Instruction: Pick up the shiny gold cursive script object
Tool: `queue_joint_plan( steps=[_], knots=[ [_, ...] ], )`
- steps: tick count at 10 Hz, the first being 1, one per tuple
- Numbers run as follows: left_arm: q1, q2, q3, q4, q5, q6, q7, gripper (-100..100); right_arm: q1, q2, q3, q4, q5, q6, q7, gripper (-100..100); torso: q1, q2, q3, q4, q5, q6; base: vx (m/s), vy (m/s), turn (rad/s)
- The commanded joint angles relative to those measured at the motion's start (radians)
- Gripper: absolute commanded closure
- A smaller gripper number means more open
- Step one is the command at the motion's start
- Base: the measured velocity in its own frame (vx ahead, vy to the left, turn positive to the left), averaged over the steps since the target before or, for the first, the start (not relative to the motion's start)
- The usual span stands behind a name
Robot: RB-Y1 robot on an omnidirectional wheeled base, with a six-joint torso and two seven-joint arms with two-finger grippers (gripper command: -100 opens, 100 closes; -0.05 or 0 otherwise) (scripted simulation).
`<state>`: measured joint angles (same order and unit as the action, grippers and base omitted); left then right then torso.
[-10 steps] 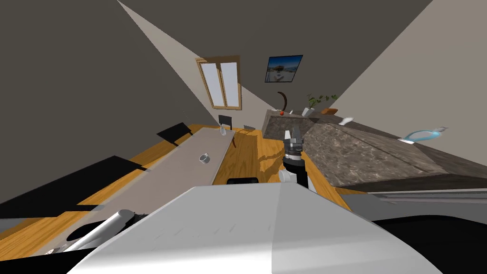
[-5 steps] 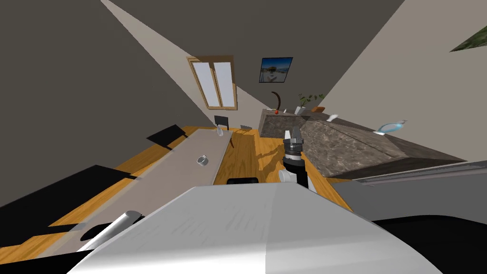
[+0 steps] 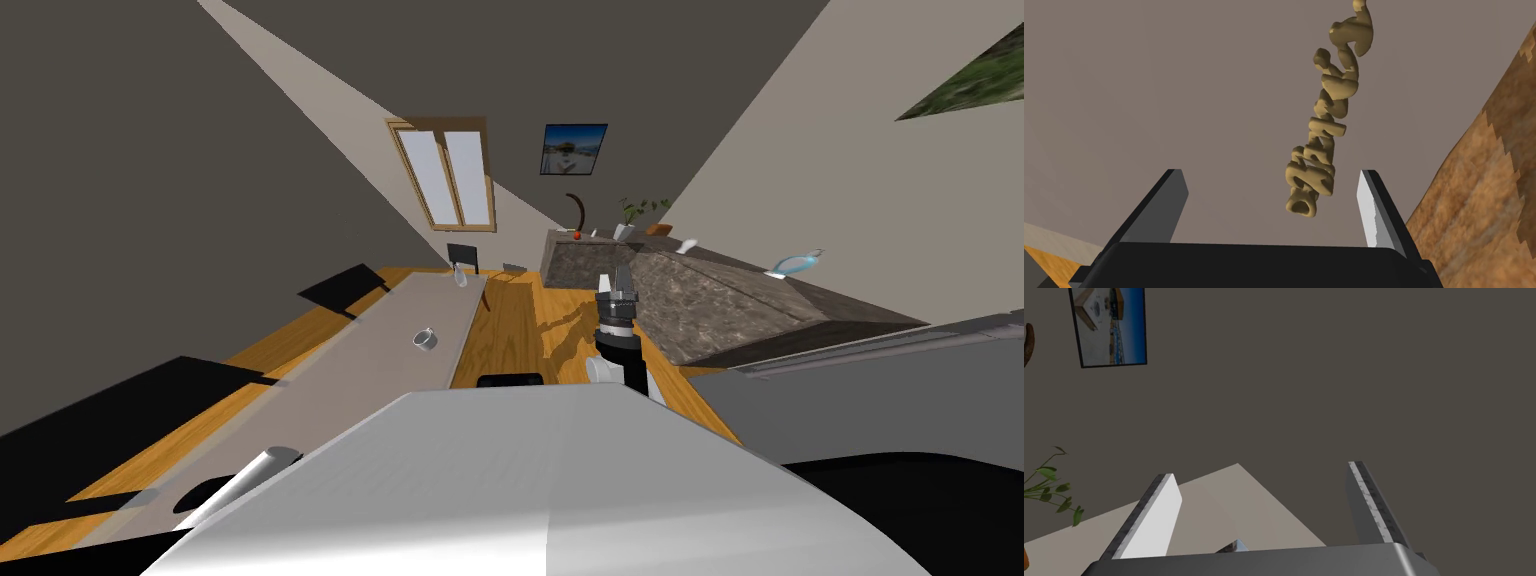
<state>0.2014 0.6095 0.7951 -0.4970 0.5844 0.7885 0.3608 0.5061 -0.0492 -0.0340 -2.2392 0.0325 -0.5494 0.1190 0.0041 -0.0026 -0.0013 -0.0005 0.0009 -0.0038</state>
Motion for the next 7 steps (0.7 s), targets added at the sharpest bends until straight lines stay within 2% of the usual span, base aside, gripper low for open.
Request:
queue_joint_plan(
  steps=[1,2,3,5,7],
  knots=[
    [-0.013,-0.008,0.008,0.033,0.001,0.024,0.009,-100,0.000,0.000,0.000,0.000,0.000,0.000,0.000,0,0.000,0.000,0.000,0.000,0.000,0.000,-0.028,0.042,-0.132],
    [-0.025,-0.015,0.014,0.063,0.004,0.039,0.010,-100,0.000,0.000,0.000,0.000,0.000,0.000,0.000,0,0.001,0.000,0.000,0.000,0.000,0.001,-0.039,0.065,-0.265],
    [-0.025,-0.015,0.014,0.069,0.004,0.039,0.010,-100,0.000,0.000,0.000,0.000,0.000,0.000,0.000,0,0.002,0.001,0.000,0.000,0.001,0.001,-0.027,0.063,-0.117],
    [-0.025,-0.015,0.014,0.063,0.004,0.039,0.010,-100,0.000,0.000,0.000,0.000,0.000,0.000,0.000,0,0.001,0.000,0.000,0.000,0.000,0.000,-0.006,0.018,0.018],
    [-0.044,-0.030,0.022,0.111,0.007,0.063,0.013,-100,0.000,0.000,0.000,0.000,0.000,0.000,0.000,0,-0.001,-0.001,0.000,0.000,0.000,0.001,-0.018,0.042,-0.158]
  ],
)
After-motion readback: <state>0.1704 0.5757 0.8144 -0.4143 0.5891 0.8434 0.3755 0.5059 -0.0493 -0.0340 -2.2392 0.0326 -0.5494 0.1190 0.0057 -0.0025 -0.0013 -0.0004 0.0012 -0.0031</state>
